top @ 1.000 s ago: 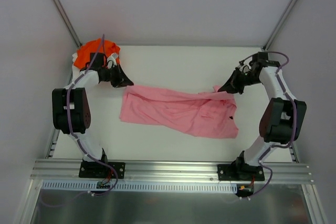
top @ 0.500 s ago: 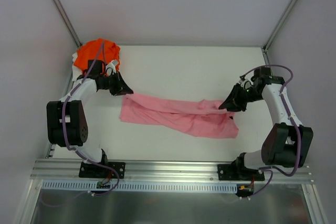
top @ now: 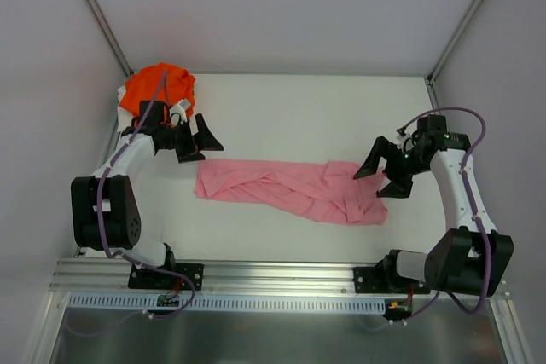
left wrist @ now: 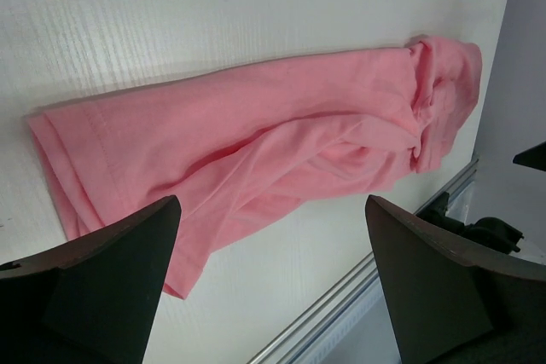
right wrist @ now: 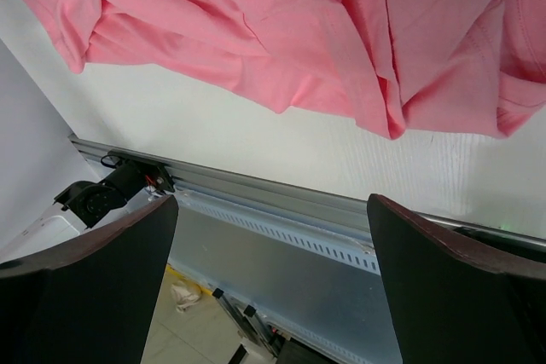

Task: Fold and stack the t-shirts
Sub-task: Fold the other side of the tshirt into a rectangle

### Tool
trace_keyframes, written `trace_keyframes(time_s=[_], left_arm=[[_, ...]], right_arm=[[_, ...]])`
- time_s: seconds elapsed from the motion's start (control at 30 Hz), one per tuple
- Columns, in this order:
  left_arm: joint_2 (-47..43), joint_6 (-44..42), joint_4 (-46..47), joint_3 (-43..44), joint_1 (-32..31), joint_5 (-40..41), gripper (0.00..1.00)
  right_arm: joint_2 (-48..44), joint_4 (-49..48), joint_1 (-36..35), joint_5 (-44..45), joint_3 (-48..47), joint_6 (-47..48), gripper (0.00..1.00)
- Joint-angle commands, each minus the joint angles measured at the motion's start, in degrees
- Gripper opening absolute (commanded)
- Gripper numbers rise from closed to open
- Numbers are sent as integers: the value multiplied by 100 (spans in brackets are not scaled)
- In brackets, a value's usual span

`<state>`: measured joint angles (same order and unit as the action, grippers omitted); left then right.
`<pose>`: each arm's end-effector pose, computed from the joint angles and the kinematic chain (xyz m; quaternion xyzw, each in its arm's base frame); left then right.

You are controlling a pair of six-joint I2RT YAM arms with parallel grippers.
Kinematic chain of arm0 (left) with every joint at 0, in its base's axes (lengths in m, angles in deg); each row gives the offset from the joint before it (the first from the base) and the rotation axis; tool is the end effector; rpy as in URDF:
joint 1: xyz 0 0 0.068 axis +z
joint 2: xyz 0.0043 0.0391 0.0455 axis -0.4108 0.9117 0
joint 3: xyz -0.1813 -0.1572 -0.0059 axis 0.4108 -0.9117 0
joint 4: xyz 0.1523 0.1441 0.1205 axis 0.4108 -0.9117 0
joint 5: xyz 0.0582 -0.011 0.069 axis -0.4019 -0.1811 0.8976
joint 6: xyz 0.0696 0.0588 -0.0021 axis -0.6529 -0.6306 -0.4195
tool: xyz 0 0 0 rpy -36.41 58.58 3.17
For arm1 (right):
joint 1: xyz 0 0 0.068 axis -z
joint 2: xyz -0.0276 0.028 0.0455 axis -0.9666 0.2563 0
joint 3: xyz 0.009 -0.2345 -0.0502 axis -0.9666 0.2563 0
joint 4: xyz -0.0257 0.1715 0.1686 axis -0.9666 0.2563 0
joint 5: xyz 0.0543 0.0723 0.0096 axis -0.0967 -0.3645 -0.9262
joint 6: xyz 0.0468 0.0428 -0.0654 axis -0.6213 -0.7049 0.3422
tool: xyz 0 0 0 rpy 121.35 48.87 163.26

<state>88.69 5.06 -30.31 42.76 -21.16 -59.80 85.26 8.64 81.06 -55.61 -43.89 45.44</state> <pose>0.3221 -0.0373 0.1814 -0.0284 0.8857 -0.3711 0.2775 0.2296 0.0181 0.2171 0.0161 0.9532 0.2555 0.1606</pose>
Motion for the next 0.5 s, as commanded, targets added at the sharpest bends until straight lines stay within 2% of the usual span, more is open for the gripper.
trace_keyframes(time_s=[0.0,0.27,0.37,0.47], left_arm=[[-188,27,78,-39,42,62,92],[-30,115,263,-118,42,-166,93],[5,106,254,-161,42,-245,99],[-3,185,368,-232,42,-429,99]], right_arm=[[-154,-2,24,143,-1,-78,100],[74,-284,-2,-51,34,-167,100],[241,-354,-29,20,8,-140,99],[382,-495,-73,117,-106,-175,100]])
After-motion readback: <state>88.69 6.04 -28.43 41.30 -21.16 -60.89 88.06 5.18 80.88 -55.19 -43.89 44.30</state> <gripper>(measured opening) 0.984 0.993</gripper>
